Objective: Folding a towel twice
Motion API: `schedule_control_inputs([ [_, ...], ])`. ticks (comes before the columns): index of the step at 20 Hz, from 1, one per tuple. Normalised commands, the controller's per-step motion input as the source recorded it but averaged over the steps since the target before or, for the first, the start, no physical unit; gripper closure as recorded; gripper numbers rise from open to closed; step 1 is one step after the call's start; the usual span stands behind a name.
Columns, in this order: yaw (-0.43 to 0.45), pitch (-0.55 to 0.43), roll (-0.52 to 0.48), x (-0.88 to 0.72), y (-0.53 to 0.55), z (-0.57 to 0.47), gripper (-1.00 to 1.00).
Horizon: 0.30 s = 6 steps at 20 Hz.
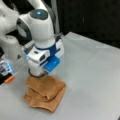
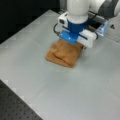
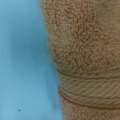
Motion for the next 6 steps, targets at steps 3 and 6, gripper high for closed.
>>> schedule_control_inputs([
  [3, -0.164, -0.060, 0.217, -0.28, 0.23, 0.08, -1.00],
  [6, -0.159, -0.043, 0.045, -0.26, 0.23, 0.06, -1.00],
])
